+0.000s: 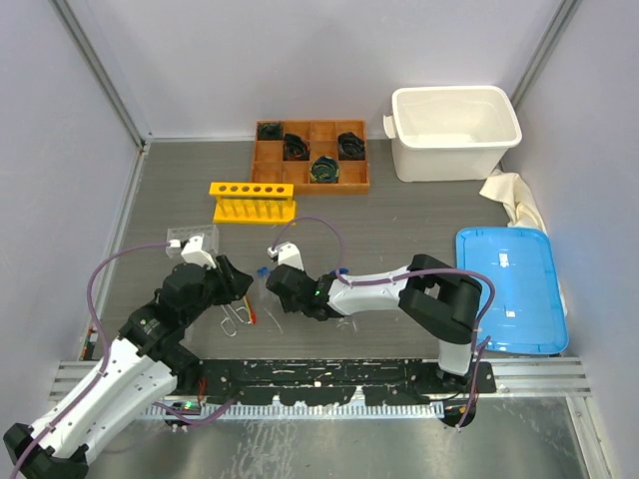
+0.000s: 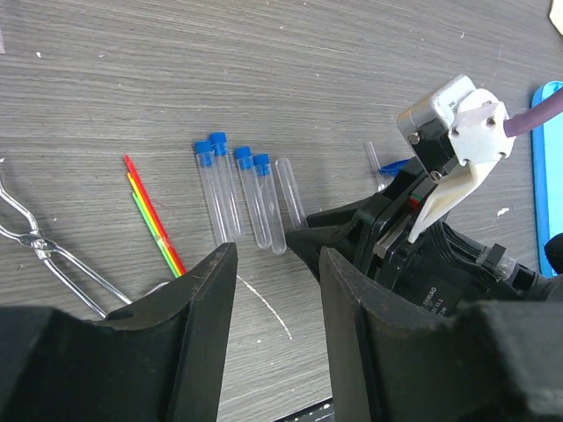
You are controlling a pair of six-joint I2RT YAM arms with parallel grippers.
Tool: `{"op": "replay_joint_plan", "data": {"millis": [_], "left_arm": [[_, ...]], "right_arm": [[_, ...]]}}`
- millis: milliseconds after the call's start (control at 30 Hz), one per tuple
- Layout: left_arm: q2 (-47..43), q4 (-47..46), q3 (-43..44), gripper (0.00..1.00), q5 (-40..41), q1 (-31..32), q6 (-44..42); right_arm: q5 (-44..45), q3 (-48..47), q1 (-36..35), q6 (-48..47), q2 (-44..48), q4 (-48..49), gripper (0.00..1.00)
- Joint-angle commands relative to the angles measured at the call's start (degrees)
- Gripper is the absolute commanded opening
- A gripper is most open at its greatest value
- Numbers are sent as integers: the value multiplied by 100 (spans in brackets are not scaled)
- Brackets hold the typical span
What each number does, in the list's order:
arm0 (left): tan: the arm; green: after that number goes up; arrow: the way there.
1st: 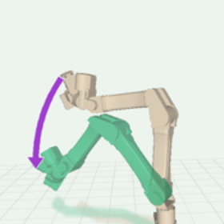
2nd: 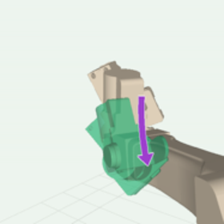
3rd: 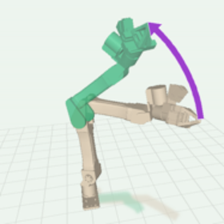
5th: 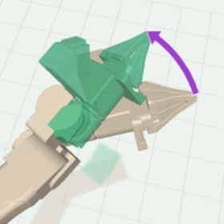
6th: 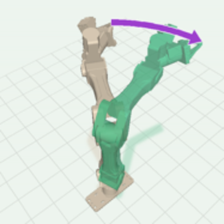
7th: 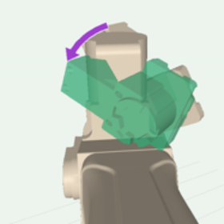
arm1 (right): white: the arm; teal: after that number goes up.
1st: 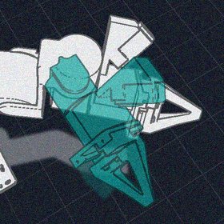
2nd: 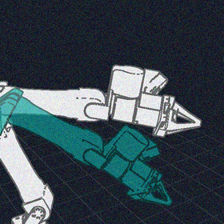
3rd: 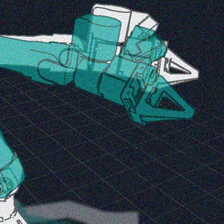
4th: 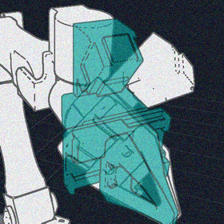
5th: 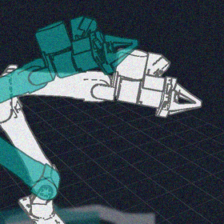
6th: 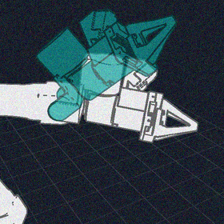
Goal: Organize the chemistry lab equipment
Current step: Pick up the test tube at the center of the board.
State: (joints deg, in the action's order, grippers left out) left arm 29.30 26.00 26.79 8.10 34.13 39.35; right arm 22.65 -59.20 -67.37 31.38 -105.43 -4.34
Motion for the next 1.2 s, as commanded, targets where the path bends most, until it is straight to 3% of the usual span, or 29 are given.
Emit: {"op": "replay_joint_plan", "data": {"millis": [0,167,333,600,867,1000,1167], "left_arm": [[4,-208,76,45,-94,2,-33],[107,-231,104,44,-129,6,-59],[257,-314,103,44,-206,5,-31],[508,-507,112,44,-339,5,32],[981,-828,356,45,-588,6,105],[1162,-1038,581,46,-791,2,213],[1311,-1181,939,46,-932,8,350]], "right_arm": [[44,-232,14,118,-89,19,35],[83,-211,9,142,-126,21,28],[101,-119,7,219,-61,21,1],[409,322,-62,410,454,99,1],[2060,804,-858,256,1418,266,1],[2629,1428,-1326,-37,1956,1024,1],[2418,2431,-1540,-225,2708,2488,1]]}}
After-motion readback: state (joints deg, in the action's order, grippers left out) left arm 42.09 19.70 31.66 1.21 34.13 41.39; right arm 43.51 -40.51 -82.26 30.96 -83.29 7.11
